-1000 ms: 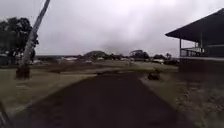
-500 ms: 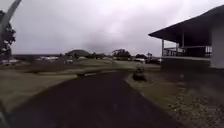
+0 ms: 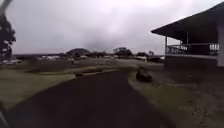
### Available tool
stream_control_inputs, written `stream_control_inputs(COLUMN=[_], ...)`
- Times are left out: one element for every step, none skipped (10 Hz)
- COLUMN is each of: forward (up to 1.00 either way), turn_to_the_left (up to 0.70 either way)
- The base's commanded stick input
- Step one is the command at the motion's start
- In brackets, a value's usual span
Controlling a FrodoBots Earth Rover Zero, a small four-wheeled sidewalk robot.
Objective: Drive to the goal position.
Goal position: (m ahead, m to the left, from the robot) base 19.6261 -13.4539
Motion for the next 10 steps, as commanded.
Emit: stream_control_inputs(forward=[1.0, 1.0, 1.0, 1.0, 1.0, 1.0, 1.0, 1.0, 1.0, 1.0], turn_to_the_left=[0.0, 0.0, 0.0, 0.0, 0.0, 0.0, 0.0, 0.0, 0.0, 0.0])
